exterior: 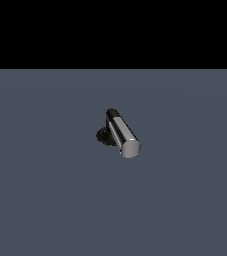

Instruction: Turn on the faucet by rotating a designated handle.

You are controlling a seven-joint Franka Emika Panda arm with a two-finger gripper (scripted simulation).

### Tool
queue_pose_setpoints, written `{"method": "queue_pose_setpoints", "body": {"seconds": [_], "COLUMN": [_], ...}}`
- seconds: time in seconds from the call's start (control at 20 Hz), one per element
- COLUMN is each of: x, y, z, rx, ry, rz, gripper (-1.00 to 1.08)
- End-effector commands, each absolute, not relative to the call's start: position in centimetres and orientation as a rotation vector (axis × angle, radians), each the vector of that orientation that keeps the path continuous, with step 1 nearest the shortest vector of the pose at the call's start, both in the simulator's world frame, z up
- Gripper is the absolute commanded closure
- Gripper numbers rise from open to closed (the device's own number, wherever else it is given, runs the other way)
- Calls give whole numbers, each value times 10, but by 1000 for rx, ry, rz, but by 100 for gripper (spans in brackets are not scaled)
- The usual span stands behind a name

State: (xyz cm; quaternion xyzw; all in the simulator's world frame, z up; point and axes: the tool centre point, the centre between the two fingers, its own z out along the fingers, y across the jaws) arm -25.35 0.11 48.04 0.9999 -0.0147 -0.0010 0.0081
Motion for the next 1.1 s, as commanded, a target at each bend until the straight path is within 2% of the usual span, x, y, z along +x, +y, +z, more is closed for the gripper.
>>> {"method": "queue_pose_setpoints", "body": {"seconds": [0.0,0.5,1.05], "x": [-254,-247,-225], "y": [1,0,-2], "z": [480,457,382], "rx": [3125,3126,3128], "ry": [-46,-13,93], "rz": [-3,-3,-2], "gripper": [108,108,108]}}
